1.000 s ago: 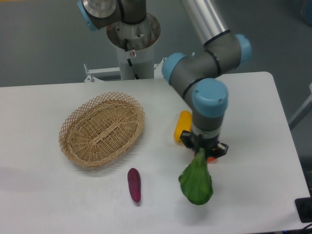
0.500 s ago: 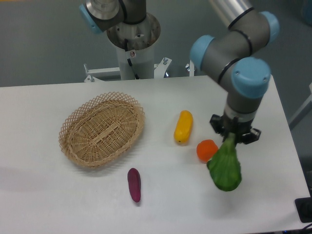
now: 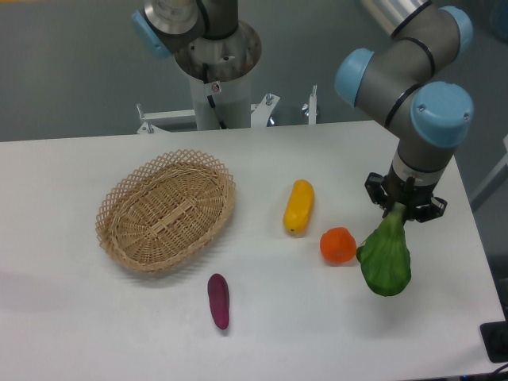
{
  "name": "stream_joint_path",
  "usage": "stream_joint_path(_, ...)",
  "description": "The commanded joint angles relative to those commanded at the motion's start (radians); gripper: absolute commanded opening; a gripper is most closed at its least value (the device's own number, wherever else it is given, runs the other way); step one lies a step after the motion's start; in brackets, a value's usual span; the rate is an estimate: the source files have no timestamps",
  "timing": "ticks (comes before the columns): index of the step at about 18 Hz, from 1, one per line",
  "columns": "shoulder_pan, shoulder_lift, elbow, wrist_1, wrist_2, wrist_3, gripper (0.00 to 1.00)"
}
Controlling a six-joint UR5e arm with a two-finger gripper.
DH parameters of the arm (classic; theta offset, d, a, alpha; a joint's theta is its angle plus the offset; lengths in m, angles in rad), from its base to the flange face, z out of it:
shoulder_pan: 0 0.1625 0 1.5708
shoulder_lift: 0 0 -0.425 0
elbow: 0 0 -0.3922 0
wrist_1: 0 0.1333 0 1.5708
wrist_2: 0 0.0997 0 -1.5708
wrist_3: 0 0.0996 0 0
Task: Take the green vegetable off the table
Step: 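Hold the bok choy raised above the table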
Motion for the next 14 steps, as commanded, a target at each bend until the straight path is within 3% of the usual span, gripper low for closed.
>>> stream_joint_path(14, 0.028, -0.006, 0.0, 0.008, -0.043, 0.057, 0.22)
